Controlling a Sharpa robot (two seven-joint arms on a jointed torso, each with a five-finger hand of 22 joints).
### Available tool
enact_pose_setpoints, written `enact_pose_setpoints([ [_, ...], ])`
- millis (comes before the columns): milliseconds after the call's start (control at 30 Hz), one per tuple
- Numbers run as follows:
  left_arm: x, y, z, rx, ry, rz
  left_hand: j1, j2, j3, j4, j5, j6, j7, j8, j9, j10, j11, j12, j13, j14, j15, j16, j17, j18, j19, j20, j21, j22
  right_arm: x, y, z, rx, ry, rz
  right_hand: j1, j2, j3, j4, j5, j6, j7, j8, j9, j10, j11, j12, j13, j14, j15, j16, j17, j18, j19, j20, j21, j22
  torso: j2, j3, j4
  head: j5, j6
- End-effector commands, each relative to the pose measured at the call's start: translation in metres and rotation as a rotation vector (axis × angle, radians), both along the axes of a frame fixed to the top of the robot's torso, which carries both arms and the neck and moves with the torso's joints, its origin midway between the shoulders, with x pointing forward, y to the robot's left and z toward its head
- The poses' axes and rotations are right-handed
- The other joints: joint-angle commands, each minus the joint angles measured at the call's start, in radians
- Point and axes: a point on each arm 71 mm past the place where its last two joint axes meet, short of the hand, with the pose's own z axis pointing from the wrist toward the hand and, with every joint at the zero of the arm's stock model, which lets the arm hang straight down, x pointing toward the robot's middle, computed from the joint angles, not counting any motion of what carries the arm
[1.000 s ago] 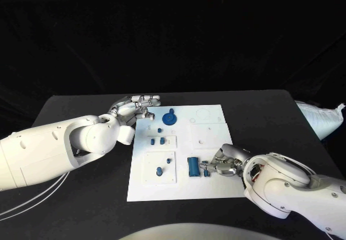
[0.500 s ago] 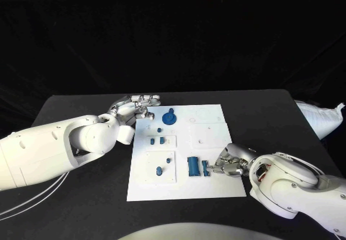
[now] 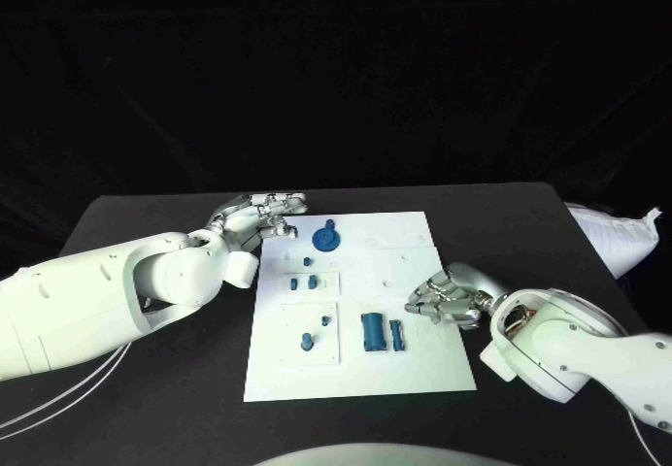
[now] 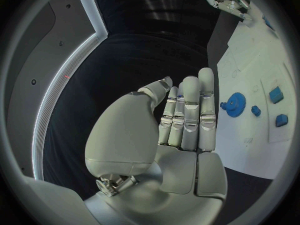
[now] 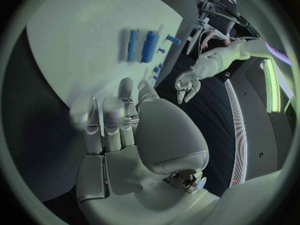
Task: Assemble the parts on the task board
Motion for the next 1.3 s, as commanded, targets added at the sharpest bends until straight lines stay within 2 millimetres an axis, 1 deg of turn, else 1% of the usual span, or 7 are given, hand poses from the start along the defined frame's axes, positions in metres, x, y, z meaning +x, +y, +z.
enact_pose_setpoints([
  [33,0.006,0.002,-0.001,0.002,-0.023,0.032,-0.008,0.005,-0.014,0.001,-0.006,-0.012,0.004,0.007,-0.002,-0.015,0.006,0.003,-0.004,-0.054,0.009,-0.08,-0.041,0.009,-0.049,0.008,-0.052,-0.032,0.018,-0.002,0.012,0.369,-0.043,-0.033,0.047,0.009,0.017,-0.01,-0.024,-0.01,0.015,-0.007,-0.012,-0.048,0.014,-0.119,-0.109,-0.083,0.013,-0.225,-0.213,0.054,-0.187,0.011,-0.261,-0.249,-0.021,-0.0034,-0.002,-0.009,0.025],
  [433,0.036,0.003,-0.021,0.028,-0.043,0.166,0.01,0.01,-0.001,0.009,-0.005,-0.046,0.015,-0.016,-0.004,-0.05,0.046,-0.07,-0.012,-0.199,0.108,-0.621,-0.288,-0.002,-0.378,0.104,-0.38,-0.272,0.093,-0.019,0.01,0.69,-0.093,-0.174,0.157,-0.023,0.179,-0.029,-0.093,-0.066,0.063,-0.01,-0.122,-0.107,0.099,-0.363,-0.613,-0.28,0.131,-0.833,-0.546,0.047,-0.317,0.117,-0.722,-0.576,-0.079,-0.0096,-0.0088,-0.011,0.104],
  [800,0.051,-0.006,-0.03,0.045,-0.078,0.261,0.019,0.018,-0.009,0.007,-0.002,-0.042,0.016,-0.035,-0.003,-0.054,0.054,-0.116,-0.012,-0.18,0.122,-0.745,-0.345,0.015,-0.395,0.143,-0.449,-0.373,0.118,-0.008,0.001,0.734,-0.119,-0.157,0.095,-0.048,0.276,-0.072,-0.087,-0.05,0.066,-0.01,-0.187,-0.082,0.098,-0.362,-0.772,-0.173,0.121,-0.931,-0.667,0.052,-0.181,0.114,-0.843,-0.711,-0.092,-0.0043,-0.0014,-0.012,0.146],
  [833,0.049,-0.008,-0.032,0.049,-0.039,0.201,-0.397,0.048,-0.13,-0.006,-0.038,-0.345,-0.042,-0.123,-0.07,-0.374,0.003,-0.145,-0.074,-0.481,0.079,-0.801,-0.374,-0.051,-0.622,0.063,-0.528,-0.525,0.116,-0.012,-0.001,0.66,-0.109,-0.204,-0.352,-0.027,0.214,-0.11,-0.14,-0.349,0.011,-0.073,-0.221,-0.426,0.058,-0.426,-0.833,-0.536,0.035,-1.028,-0.7,-0.005,-0.485,0.057,-0.93,-0.823,-0.088,-0.0072,-0.0042,-0.013,0.136],
  [967,0.046,-0.011,-0.032,0.061,-0.045,0.208,-0.521,0.131,-0.172,-0.006,-0.047,-0.437,-0.059,-0.123,-0.07,-0.472,-0.009,-0.221,-0.074,-0.569,0.066,-0.825,-0.445,-0.051,-0.69,0.039,-0.528,-0.574,0.114,-0.01,0.0,0.671,-0.117,-0.217,-0.502,-0.027,0.201,-0.124,-0.157,-0.439,-0.008,-0.073,-0.234,-0.531,0.046,-0.426,-0.833,-0.646,0.035,-1.028,-0.714,-0.012,-0.575,0.04,-0.961,-0.863,-0.098,-0.0064,0.0083,-0.017,0.14],
  [1133,0.037,-0.017,-0.032,0.098,-0.064,0.23,-0.668,0.131,-0.216,-0.006,-0.119,-0.544,-0.081,-0.123,-0.07,-0.585,-0.026,-0.221,-0.074,-0.675,0.05,-0.846,-0.445,-0.073,-0.771,0.01,-0.528,-0.629,0.105,-0.004,0.003,0.701,-0.141,-0.257,-0.66,-0.027,0.178,-0.201,-0.176,-0.542,-0.028,-0.073,-0.305,-0.651,-0.036,-0.426,-0.833,-0.773,0.035,-1.028,-0.784,-0.03,-0.681,0.02,-0.993,-0.903,-0.124,-0.0041,0.0442,-0.031,0.155],
  [1300,0.019,-0.028,-0.029,0.161,-0.108,0.269,-0.801,0.131,-0.256,-0.006,-0.119,-0.641,-0.1,-0.123,-0.07,-0.687,-0.106,-0.221,-0.074,-0.771,-0.021,-0.866,-0.445,-0.084,-0.843,-0.015,-0.528,-0.678,0.088,0.006,0.008,0.742,-0.174,-0.333,-0.807,-0.027,0.157,-0.201,-0.194,-0.639,-0.047,-0.073,-0.305,-0.763,-0.036,-0.426,-0.833,-0.891,0.035,-1.028,-0.784,-0.044,-0.78,0.001,-1.022,-0.94,-0.143,-0.0024,0.0696,-0.04,0.165],
])
